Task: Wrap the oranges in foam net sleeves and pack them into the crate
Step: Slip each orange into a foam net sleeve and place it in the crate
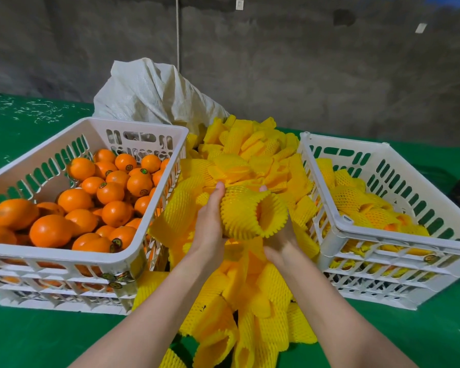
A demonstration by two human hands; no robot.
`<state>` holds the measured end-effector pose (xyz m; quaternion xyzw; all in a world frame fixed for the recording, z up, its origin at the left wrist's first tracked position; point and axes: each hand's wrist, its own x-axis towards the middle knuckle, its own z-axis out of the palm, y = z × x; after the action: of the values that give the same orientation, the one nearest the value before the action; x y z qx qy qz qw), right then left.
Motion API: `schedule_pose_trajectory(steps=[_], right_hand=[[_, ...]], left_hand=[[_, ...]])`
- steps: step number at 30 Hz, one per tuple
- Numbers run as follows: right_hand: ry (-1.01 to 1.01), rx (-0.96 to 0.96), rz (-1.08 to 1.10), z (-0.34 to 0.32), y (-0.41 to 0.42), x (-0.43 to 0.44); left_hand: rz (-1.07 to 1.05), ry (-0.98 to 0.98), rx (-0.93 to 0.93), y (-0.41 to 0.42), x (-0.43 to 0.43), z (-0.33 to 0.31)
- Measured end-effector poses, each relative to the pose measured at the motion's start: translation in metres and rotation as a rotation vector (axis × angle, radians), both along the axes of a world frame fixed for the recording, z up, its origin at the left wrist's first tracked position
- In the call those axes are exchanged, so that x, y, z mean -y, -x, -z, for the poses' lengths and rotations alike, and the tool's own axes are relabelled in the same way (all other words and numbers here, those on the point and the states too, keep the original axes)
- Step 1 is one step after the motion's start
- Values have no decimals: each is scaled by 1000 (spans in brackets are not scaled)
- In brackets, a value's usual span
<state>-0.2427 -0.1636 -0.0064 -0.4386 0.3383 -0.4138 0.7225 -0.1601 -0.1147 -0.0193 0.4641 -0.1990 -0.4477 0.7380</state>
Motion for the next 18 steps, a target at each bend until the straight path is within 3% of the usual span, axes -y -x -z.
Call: schedule_pose_trajectory(steps=[2,6,8,12,15,18], right_hand=[[-87,31,-33,8,3,3],[-244,-176,-111,28,8,-2],[-182,-137,-139,30,2,-7],[-59,87,-140,21,-10,-7],[-77,152,-103,25,-11,-3],[-151,157,-93,24,-12,0]], left_hand=[[-97,-17,113,-3,1,1],[-222,6,500,-4,-2,10],[-263,-10,627,-2,-4,14],[-375,5,692,-3,-1,15],[-487,43,720,-4,0,15],[-510,64,618,-5,1,14]])
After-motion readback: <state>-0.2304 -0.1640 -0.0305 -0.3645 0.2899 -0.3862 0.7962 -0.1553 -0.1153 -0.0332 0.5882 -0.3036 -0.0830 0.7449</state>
